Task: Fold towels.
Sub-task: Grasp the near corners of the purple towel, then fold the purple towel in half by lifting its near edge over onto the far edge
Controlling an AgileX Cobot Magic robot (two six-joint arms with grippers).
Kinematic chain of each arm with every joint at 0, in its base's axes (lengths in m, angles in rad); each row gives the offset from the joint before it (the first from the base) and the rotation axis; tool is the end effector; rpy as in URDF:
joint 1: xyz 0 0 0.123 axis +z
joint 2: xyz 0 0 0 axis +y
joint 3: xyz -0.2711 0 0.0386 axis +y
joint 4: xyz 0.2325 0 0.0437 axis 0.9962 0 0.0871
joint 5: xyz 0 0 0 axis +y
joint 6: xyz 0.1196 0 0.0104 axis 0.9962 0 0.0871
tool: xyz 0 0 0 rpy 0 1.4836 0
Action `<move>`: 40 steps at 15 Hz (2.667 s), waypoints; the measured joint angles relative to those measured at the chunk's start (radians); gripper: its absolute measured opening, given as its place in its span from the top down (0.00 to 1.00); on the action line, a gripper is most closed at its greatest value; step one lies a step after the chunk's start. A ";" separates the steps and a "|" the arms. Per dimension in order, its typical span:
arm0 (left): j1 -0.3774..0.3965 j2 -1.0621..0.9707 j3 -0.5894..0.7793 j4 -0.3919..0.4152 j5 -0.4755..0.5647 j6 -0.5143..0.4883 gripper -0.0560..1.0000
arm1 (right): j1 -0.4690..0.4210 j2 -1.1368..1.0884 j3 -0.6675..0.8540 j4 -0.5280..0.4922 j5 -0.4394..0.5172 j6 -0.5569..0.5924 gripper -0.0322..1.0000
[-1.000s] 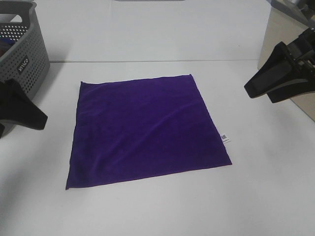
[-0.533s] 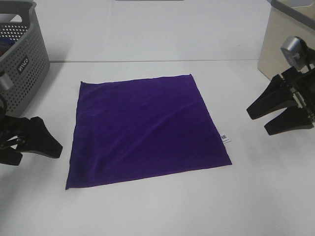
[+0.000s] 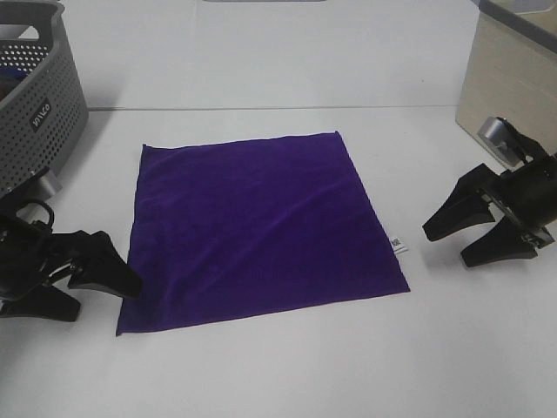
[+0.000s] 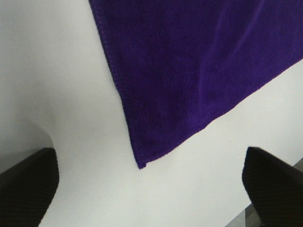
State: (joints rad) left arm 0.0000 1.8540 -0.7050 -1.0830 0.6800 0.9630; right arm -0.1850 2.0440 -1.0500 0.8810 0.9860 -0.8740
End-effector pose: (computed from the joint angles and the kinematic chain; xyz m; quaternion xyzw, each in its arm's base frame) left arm 0.2624 -0.0667 0.0795 0.0170 0.9545 -0.2898 0.0688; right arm 0.3208 0.0185 0.0842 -0.0292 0.9381 0.3436 0.0331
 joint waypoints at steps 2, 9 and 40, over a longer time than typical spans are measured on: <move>0.000 0.006 -0.002 -0.010 0.022 0.002 0.01 | 0.000 0.011 0.000 -0.003 -0.040 -0.001 0.14; 0.000 0.012 -0.002 -0.010 0.047 -0.003 0.01 | 0.003 0.050 -0.003 0.037 -0.028 -0.001 0.16; -0.376 0.475 -0.821 0.417 0.358 -0.664 0.93 | 0.444 0.246 -0.409 -0.395 0.058 0.555 0.94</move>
State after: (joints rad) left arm -0.3760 2.3290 -1.5260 -0.6660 1.0380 0.2990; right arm 0.2590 2.2900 -1.4590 0.4860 1.0440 -0.3190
